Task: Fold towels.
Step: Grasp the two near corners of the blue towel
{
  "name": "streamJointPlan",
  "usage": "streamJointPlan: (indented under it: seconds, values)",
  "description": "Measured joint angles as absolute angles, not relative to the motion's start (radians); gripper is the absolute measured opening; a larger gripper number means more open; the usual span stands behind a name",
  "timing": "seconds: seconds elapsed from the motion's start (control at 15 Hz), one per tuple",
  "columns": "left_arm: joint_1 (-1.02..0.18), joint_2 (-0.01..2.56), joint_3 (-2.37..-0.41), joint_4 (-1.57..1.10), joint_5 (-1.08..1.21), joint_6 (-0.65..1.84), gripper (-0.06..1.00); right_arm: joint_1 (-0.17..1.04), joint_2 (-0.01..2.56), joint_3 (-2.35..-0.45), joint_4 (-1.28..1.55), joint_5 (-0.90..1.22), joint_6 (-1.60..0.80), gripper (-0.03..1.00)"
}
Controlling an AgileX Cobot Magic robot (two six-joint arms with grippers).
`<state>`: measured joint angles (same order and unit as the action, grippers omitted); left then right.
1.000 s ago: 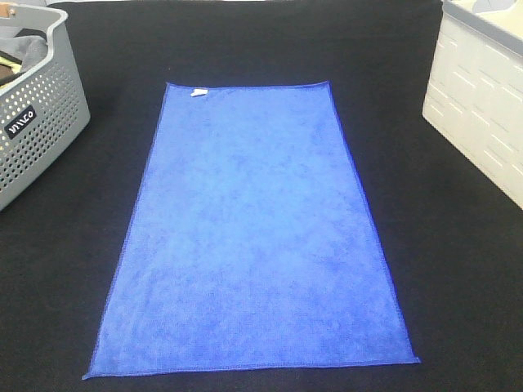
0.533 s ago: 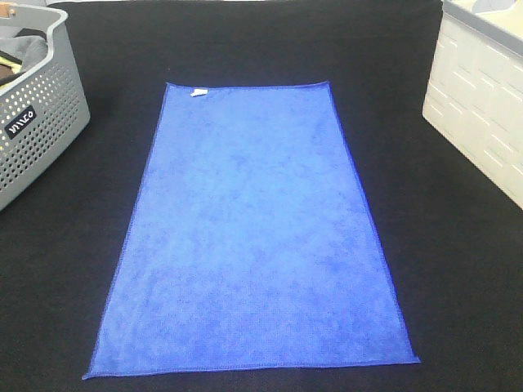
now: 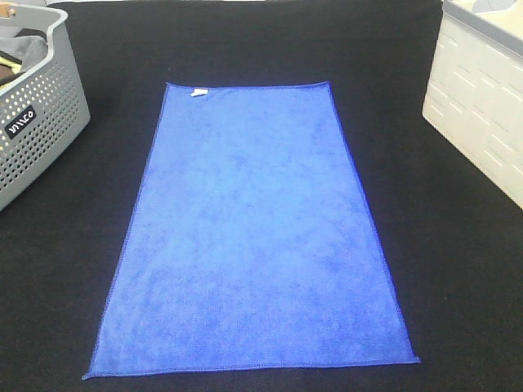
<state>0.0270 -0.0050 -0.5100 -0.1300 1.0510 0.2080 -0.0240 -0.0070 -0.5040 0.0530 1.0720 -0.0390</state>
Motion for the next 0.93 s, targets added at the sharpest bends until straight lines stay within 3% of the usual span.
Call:
streamJointPlan:
  seconds: [0.4, 0.93]
  values:
    - [0.027, 0.109, -0.488, -0.222, 0.694, 0.151, 0.67, -0.024, 0.270, -0.547, 0.057, 0.920, -0.039, 0.82]
    - [0.027, 0.808, -0.450, -0.651, 0.667, 0.234, 0.67, -0.024, 0.972, -0.626, 0.135, 0.837, -0.038, 0.82]
